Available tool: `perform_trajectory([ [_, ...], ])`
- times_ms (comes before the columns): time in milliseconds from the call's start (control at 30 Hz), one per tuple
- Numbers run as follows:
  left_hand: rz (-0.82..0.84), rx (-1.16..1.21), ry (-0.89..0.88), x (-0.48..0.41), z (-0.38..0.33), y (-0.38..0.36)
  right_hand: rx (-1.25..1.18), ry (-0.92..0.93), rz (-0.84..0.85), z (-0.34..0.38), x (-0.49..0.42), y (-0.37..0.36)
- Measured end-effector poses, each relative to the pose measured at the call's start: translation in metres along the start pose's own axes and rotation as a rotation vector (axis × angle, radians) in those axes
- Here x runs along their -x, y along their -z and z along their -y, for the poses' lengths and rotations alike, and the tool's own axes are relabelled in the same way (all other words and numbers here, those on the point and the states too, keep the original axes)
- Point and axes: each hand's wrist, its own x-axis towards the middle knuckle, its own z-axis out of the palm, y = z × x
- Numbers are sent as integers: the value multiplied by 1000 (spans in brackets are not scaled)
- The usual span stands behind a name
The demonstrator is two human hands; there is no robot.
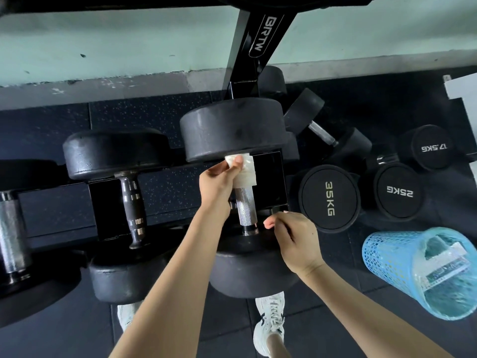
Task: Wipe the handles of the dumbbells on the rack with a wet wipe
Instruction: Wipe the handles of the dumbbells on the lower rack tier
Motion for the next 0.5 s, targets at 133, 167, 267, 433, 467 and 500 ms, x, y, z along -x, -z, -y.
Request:
perform_trajectory([
  [133,72,-116,-100,-2,8,6,-19,1,-5,-2,1,-1],
  [167,56,-189,-152,-1,12,7,-22,1,-3,-2,1,-1],
  [267,-27,-480,-331,13,28,11,-29,4,0,0,0,0],
  [433,-148,-952,-355,29,44,-4,12,20,-7,1,0,0],
  [467,-179,-941,-341,28,45,-9,18,21,-8,1,-1,1],
  [500,-195,-902,-340,27,44,-12,23,20,-8,2,-1,1],
])
